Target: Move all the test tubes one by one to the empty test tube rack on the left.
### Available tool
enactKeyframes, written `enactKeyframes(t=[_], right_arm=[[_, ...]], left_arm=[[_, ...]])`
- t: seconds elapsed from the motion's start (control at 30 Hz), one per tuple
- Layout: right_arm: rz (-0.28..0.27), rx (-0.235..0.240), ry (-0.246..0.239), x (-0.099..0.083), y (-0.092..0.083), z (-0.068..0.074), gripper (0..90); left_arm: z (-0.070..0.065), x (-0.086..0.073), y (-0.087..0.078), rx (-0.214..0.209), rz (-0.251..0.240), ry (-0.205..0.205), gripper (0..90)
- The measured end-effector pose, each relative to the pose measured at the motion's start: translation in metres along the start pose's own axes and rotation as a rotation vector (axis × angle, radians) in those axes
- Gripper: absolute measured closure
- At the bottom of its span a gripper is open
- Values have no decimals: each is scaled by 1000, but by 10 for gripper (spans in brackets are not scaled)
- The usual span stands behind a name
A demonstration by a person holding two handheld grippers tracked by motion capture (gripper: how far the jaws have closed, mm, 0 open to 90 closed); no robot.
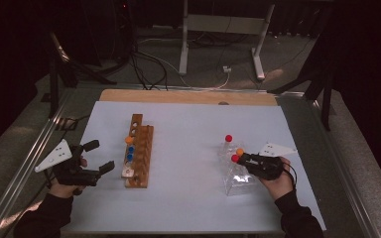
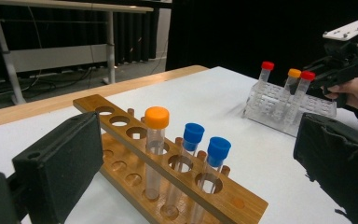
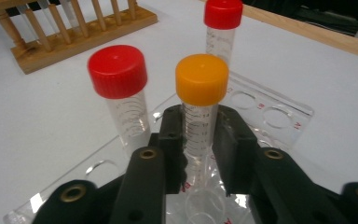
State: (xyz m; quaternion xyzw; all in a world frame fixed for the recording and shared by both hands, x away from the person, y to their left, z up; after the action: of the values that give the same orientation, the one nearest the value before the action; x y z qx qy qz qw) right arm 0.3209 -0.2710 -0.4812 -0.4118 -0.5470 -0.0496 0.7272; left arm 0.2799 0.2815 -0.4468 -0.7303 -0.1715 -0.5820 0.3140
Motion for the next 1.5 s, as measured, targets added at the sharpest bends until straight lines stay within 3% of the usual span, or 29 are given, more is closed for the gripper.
enactKeyframes(t=[0.27, 0.67, 1.03, 1.5], right_arm=[[8, -11, -10, 2, -1, 1, 743], [-26, -23, -12, 15, -14, 3, 744], [-64, -37, -10, 33, -30, 5, 744], [-123, -76, -65, 66, -53, 6, 745]], left_arm=[[0, -1, 1, -21, 7, -18, 24], [-2, 0, 1, -19, 10, 7, 24], [-4, 2, 2, -29, 19, 21, 24], [-9, 9, 4, -39, 40, 24, 24]])
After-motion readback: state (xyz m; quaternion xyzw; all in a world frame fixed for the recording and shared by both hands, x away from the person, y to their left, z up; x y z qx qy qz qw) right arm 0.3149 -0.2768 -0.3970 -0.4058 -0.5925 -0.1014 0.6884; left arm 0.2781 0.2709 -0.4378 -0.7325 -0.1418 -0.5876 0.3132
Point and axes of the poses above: each handheld gripper's, and its own axes: y roughly forward along the jaws, x roughly out of its top, z roughly to its left, the point moved 1 cm from there along y, roughly forward along the jaws, and after that the axes turned 3 degrees about z, right-handed, at the moved point
